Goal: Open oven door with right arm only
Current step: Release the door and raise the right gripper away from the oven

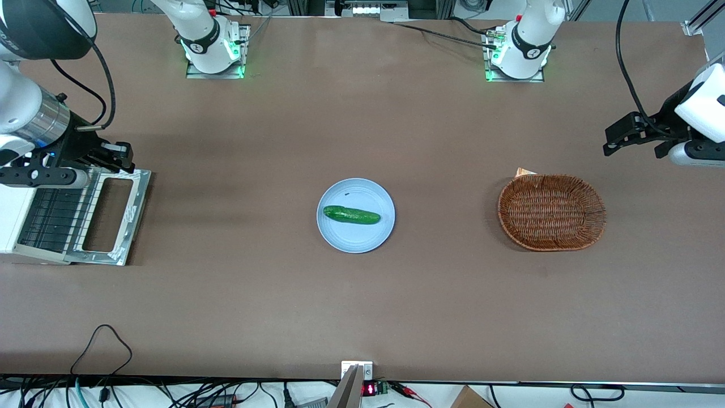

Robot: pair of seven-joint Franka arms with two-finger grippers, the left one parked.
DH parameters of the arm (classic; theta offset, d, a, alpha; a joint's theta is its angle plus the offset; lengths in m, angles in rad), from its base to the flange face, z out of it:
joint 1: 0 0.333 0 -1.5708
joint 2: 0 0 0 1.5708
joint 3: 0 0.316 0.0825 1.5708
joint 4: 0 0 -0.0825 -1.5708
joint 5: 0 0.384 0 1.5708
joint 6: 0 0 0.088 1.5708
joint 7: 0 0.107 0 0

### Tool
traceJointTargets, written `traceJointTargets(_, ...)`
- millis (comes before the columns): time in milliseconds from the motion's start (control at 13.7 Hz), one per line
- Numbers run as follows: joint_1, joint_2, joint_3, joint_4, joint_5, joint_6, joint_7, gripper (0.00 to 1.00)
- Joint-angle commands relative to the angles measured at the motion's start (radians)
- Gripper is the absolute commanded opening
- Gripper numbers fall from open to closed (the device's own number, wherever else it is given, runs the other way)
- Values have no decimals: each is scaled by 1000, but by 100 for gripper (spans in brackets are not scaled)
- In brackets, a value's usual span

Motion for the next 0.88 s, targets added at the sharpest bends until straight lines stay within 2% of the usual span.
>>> traceJointTargets(0, 8, -5, -11, 17, 20, -33, -24, 57)
traceJointTargets(73, 8, -5, -11, 19, 19, -36, -24, 74)
traceJointTargets(146, 9, -9, -10, 19, 19, -37, -23, 98)
traceJointTargets(803, 9, -8, -8, 58, 20, -56, -26, 100)
